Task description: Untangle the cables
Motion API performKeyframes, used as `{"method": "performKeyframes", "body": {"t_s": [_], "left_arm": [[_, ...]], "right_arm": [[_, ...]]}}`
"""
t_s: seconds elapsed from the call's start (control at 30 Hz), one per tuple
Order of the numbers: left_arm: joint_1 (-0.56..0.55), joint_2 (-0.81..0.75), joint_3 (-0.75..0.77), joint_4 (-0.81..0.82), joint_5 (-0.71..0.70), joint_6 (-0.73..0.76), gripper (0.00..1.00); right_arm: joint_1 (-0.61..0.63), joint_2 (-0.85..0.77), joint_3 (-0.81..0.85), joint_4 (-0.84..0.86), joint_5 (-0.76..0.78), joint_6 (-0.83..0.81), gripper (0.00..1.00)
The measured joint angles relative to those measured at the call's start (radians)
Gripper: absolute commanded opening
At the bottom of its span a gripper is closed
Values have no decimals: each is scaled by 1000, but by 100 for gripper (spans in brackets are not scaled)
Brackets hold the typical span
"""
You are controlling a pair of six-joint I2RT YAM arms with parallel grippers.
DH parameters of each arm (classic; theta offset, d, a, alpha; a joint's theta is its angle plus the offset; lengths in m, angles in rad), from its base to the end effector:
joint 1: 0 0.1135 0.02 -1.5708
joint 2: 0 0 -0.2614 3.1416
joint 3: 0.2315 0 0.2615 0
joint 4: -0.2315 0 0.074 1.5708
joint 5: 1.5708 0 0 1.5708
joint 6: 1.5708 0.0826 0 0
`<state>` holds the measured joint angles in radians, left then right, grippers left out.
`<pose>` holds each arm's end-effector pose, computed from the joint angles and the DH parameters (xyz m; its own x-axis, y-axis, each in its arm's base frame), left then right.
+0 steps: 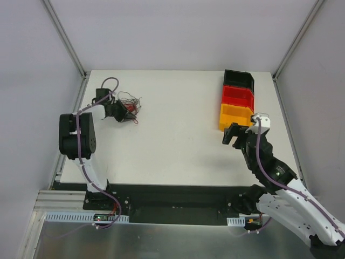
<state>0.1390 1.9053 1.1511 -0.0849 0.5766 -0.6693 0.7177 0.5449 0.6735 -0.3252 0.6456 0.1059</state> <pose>0.4302 0.0147 0.1233 -0.7296 -0.6273 -0.2723 -0.2653 0.6267 -0.7327 0.1671 0.0799 0.3138 -0.1549 -0.0231 -0.9877 -0.0648 0.9978 -0.0132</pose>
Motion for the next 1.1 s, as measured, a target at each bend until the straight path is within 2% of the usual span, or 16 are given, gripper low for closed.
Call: {"method": "performKeyframes", "body": {"t_s": [0.27,0.47,0.5,0.53,0.57,0.67,0.77,0.83,0.93,1.1], "left_arm": [[-468,-222,-118,23,15,-13,0],[-617,-347,-158,18,-12,-3,0],[-640,-375,-163,19,-20,1,3],[-652,-393,-166,18,-24,3,7],[-666,-414,-168,18,-29,6,20],[-681,-466,-168,20,-30,18,42],[-681,-488,-168,23,-24,14,55],[-673,-486,-168,23,-3,8,57],[-645,-486,-167,20,36,3,54],[-537,-465,-146,22,105,-13,52]], "right_arm": [[-20,140,0,-2,-149,-19,96],[-77,296,50,-36,-214,-21,96],[-85,331,64,-39,-232,-21,96],[-89,356,74,-39,-247,-20,97],[-93,379,81,-38,-265,-20,98],[-100,460,91,-14,-366,-10,99],[-100,532,87,42,-485,16,94],[-100,584,79,111,-570,50,88],[-100,665,67,214,-676,104,76],[-95,819,65,391,-821,215,71]]}}
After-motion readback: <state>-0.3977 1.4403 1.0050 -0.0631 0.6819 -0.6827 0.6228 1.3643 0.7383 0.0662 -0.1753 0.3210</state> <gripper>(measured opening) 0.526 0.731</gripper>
